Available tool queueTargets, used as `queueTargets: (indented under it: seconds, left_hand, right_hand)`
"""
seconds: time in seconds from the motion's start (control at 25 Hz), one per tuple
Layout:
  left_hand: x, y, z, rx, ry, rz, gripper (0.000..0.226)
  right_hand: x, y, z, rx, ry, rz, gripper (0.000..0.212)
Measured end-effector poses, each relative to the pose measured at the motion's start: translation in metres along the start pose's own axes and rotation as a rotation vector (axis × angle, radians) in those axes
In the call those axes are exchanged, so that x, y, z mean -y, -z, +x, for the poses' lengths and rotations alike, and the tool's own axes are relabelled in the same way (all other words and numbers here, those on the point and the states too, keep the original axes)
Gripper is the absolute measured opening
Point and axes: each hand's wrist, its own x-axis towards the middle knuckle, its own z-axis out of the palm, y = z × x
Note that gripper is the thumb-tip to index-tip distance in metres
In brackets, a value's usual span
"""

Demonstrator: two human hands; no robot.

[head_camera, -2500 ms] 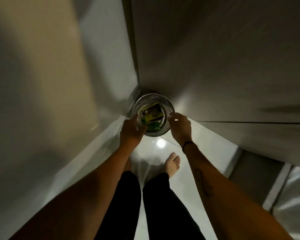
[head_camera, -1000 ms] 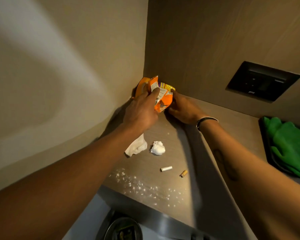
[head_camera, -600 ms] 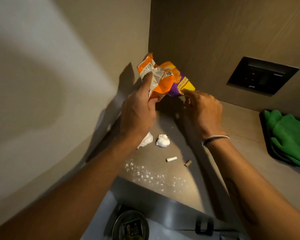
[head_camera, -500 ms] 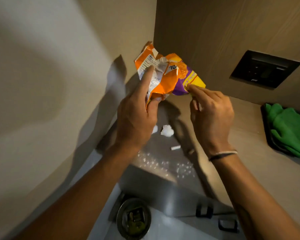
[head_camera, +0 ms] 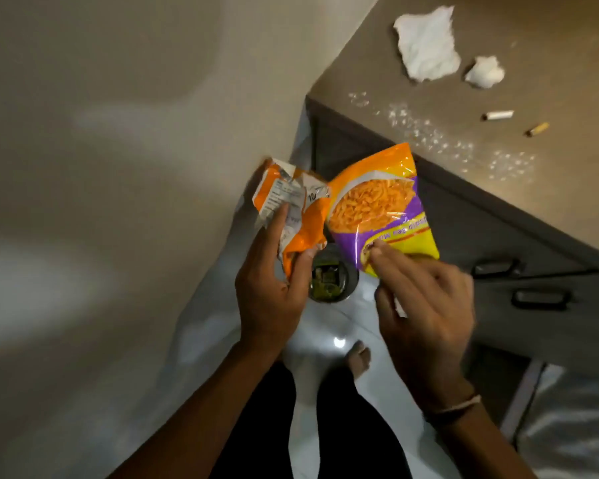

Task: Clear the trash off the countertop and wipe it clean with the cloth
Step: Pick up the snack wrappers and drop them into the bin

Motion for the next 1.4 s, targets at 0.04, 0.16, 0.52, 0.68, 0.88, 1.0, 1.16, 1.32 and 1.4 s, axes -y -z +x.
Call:
queueTargets:
  seconds: [0.04,0.16,0.52,0.68,0.88,1.0,1.16,1.32,1.4]
  left_hand:
    - [0.02,-0.005,-0.014,0.026,0.047,0.036,0.06]
    - [0.075,-0.03,-0.041,0.148,0.224,0.161,0.058]
    - [0.246,-0.134,-0.064,0.573,0.404,0.329,0.047]
    - [0.302,-0.188,-0.065,0.71,0.414,0.387,0.053]
    - [0.349,-0.228,-0.06,0.769,0.266,0.313,0.055]
    - [0.357,-0.237,-0.054,0.895,0.262,0.344,0.075]
    - [0.327,-0.213,-0.058,0.884,0.325,0.469,0.079]
    - [0.266,-0.161,-0.07,0.84,0.211,0.552,0.087]
    - [0.229,-0.139,-0.063,0.788,0.119,0.614,0.093]
  right_hand:
    - [-0.003,-0.016,-0.021,0.048,-0.008,-0.008,0.025]
    - [-0.018,-0.068,-0.075,0.231,-0.026,-0.025,0.027]
    - [-0.105,-0.246,-0.162,0.787,-0.297,-0.177,0.034]
    - [-0.135,-0.313,-0.185,0.851,-0.321,-0.189,0.029]
    - [-0.179,-0.37,-0.2,0.939,-0.235,-0.204,0.039]
    - [-0.19,-0.359,-0.201,0.92,-0.362,0.005,0.039]
    - [-0.159,-0.297,-0.2,0.861,-0.367,0.042,0.056]
    - [-0.121,-0.237,-0.169,0.904,-0.413,-0.044,0.074]
    - [-0.1,-0.212,-0.146,0.898,-0.434,-0.05,0.075]
